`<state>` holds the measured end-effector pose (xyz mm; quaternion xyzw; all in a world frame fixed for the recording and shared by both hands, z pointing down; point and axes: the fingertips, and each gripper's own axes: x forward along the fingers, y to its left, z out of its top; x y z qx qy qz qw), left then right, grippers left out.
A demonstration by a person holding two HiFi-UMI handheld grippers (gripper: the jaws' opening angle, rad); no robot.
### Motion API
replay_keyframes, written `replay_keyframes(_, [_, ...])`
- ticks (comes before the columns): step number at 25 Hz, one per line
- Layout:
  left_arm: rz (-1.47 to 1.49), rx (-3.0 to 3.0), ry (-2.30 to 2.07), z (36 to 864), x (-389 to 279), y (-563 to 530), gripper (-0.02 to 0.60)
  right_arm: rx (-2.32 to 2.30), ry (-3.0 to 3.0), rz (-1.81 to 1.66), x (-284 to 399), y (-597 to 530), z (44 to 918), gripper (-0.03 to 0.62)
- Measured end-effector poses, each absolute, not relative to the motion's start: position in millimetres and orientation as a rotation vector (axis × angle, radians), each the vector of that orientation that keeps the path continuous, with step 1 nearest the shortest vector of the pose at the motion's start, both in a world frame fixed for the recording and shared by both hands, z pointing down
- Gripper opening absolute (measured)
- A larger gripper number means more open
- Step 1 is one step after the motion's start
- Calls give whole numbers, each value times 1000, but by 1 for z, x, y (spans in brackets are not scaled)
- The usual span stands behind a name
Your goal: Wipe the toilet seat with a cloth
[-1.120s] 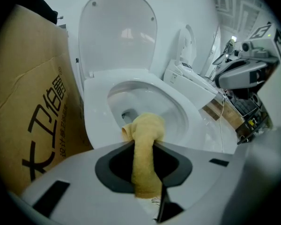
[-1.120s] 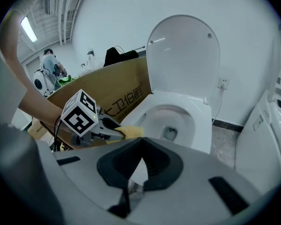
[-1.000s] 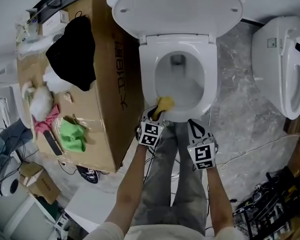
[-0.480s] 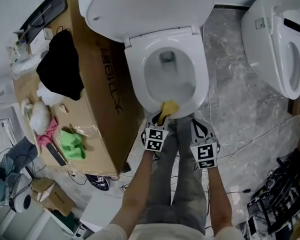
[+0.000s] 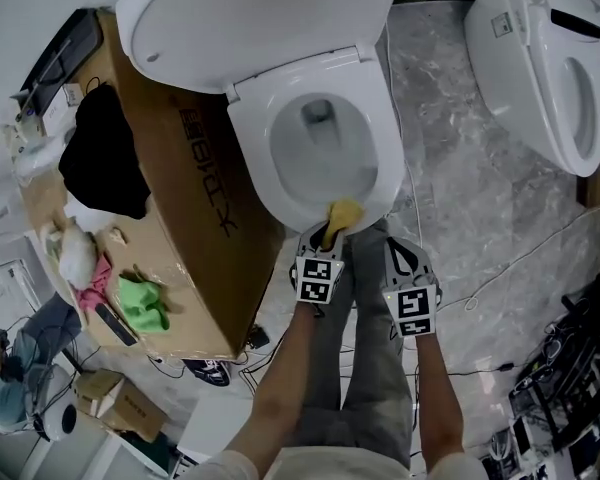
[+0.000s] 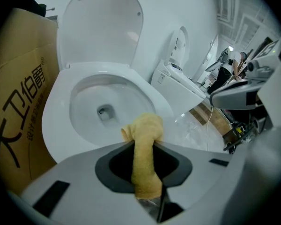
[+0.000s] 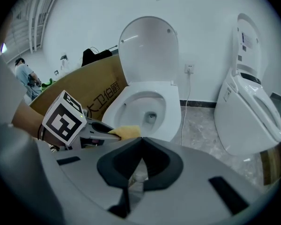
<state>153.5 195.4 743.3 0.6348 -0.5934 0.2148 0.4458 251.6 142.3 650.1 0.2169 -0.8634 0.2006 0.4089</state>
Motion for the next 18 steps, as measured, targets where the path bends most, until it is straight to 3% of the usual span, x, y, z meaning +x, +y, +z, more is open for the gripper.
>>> replay_keyframes(18, [543,1633,-1365,743,197,155,97,575,-2137,554,272,120,660,8])
